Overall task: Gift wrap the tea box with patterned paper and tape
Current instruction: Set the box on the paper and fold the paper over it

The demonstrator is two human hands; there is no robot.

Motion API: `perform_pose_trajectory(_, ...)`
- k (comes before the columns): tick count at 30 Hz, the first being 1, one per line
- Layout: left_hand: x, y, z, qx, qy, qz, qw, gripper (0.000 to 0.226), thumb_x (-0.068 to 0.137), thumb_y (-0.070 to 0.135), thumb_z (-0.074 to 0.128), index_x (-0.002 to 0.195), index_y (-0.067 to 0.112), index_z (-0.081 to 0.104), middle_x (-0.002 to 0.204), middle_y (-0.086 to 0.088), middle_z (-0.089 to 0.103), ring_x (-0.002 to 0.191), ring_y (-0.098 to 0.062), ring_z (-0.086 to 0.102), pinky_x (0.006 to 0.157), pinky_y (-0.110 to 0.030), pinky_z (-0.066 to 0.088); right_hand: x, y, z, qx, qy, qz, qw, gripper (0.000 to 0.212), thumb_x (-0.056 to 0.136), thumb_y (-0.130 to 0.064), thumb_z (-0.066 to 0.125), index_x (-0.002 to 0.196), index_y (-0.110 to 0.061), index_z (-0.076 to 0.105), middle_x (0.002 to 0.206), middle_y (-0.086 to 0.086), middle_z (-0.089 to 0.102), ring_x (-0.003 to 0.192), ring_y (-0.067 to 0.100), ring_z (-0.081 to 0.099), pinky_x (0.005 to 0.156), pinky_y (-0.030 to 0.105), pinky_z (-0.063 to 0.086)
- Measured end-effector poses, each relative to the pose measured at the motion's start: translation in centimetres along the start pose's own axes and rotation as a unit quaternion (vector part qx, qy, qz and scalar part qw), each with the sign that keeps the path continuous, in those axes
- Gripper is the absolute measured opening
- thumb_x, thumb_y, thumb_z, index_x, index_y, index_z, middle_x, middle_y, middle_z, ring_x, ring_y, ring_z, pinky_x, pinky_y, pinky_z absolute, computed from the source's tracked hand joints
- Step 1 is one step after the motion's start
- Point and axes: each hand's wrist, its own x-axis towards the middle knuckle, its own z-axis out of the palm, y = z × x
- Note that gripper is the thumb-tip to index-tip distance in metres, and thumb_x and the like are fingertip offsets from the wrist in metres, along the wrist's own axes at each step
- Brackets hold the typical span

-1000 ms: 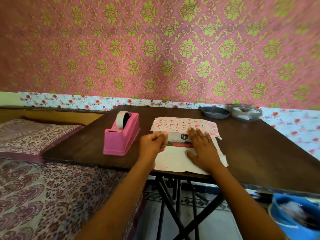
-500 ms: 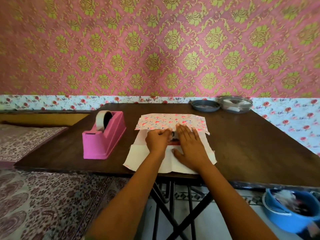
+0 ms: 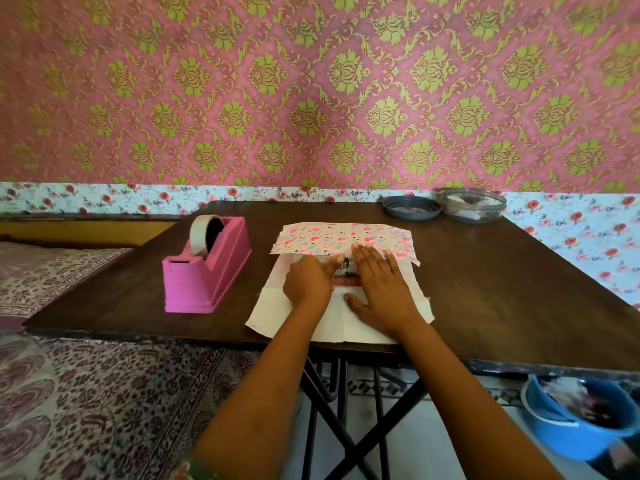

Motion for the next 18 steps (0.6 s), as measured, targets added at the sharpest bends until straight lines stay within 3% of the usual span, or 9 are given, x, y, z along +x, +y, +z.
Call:
perform_pose_trajectory(3,-0.1,-0.3,-1.5,0.136,-0.007,0.029,0.990,0.045,0.089,0.048,0.053,0.113,0.010,0.058,0.114,-0.008,0.061,0.102,-0.025,0.059,0.074,-0.029,0.044,-0.1,0.0,-0.1,-0.007,-0.005,0.001,1.000,0.082,0.081,-0.054,0.021,0.149,-0.014,-0.003,0.158,0.005,0.002,0.146,0.019,-0.001,0.109,0.029,-0.020)
perform_pose_trajectory(5,-0.3,-1.1,-2.2,0.178,-0.009,0.061,0.982,0.039,0.089,0.043,0.056,0.113,0.012,0.058,0.114,-0.007,0.062,0.100,-0.023,0.060,0.078,-0.030,0.047,-0.1,-0.1,-0.1,-0.016,-0.009,-0.001,1.000,0.087,0.076,-0.060,0.009,0.148,-0.013,-0.005,0.158,0.006,0.001,0.146,0.020,-0.002,0.109,0.030,-0.020)
perform_pose_trajectory(8,-0.9,-1.8,-3.1,0.084,0.021,0.168,0.982,0.026,0.089,0.037,0.058,0.099,0.014,0.063,0.101,-0.005,0.067,0.090,-0.018,0.061,0.076,-0.025,0.046,0.0,0.0,0.0,-0.016,-0.013,-0.002,1.000,0.093,0.069,-0.061,0.000,0.148,-0.013,-0.008,0.158,0.006,-0.004,0.146,0.020,-0.006,0.110,0.030,-0.020)
perform_pose_trajectory(10,-0.9,-1.5,-3.4,0.013,0.040,0.272,0.961,0.020,0.090,0.028,0.058,0.102,0.014,0.066,0.105,-0.005,0.068,0.094,-0.017,0.061,0.081,-0.022,0.044,0.1,0.0,0.0,-0.014,-0.016,-0.001,1.000,0.093,0.068,-0.062,-0.002,0.147,-0.013,-0.011,0.157,0.005,-0.009,0.145,0.019,-0.010,0.109,0.030,-0.021)
perform_pose_trajectory(14,0.4,-1.3,-2.6,0.137,-0.005,0.401,0.906,0.036,0.095,0.025,0.050,0.128,0.015,0.056,0.133,-0.004,0.056,0.122,-0.020,0.050,0.106,-0.026,0.031,0.0,-0.1,0.0,-0.018,-0.021,0.001,1.000,0.089,0.074,-0.062,0.001,0.147,-0.012,-0.009,0.157,0.006,-0.011,0.145,0.019,-0.012,0.108,0.029,-0.023)
perform_pose_trajectory(18,1.7,-2.1,-1.9,0.200,0.009,0.432,0.879,0.042,0.092,0.027,0.052,0.133,0.016,0.050,0.136,-0.006,0.052,0.127,-0.025,0.045,0.108,-0.036,0.028,0.1,0.1,0.1,-0.022,-0.025,-0.004,0.999,0.093,0.070,-0.061,-0.002,0.148,-0.011,-0.007,0.157,0.006,-0.008,0.145,0.019,-0.010,0.109,0.030,-0.022)
